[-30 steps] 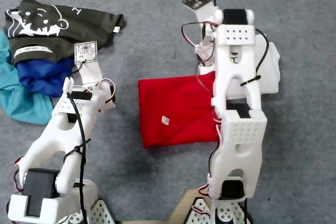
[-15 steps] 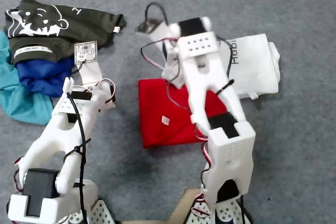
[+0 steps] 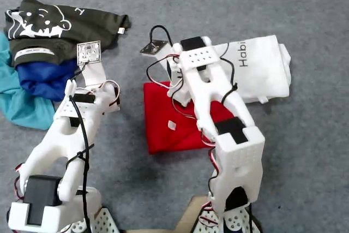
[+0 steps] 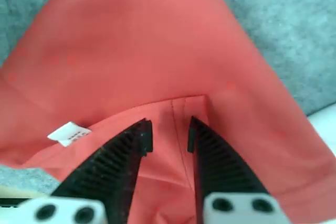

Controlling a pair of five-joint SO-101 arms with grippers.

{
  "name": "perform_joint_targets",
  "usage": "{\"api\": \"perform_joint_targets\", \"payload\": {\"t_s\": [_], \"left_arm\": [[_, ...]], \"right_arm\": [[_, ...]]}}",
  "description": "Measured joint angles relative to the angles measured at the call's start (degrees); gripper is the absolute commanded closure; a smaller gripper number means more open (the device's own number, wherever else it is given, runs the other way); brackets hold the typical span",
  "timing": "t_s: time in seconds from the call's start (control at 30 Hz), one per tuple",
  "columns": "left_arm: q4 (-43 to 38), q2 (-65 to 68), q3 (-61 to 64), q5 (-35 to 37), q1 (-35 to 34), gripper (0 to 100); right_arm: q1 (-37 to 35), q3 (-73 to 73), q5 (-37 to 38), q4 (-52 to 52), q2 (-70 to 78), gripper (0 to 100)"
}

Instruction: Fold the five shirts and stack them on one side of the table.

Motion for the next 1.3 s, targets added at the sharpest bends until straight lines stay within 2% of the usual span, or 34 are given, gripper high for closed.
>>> {"api": "perform_joint_targets", "payload": {"t_s": [0.3,0.5,0.73,0.8,1.03,1.3], "left_arm": [[0.0,0.0,0.0,0.0,0.0,97],[0.0,0.0,0.0,0.0,0.0,97],[0.0,0.0,0.0,0.0,0.0,97],[0.0,0.0,0.0,0.0,0.0,97],[0.0,0.0,0.0,0.0,0.0,97],[0.0,0.0,0.0,0.0,0.0,97]], "right_arm": [[0.0,0.0,0.0,-0.5,1.2,85.8],[0.0,0.3,0.0,-1.0,1.2,73.9],[0.0,0.5,0.0,-0.9,1.2,73.8],[0.0,0.5,0.0,-0.9,1.2,76.7],[0.0,0.5,0.0,-1.1,1.2,96.8],[1.0,0.5,0.0,-1.1,1.2,98.3]]}}
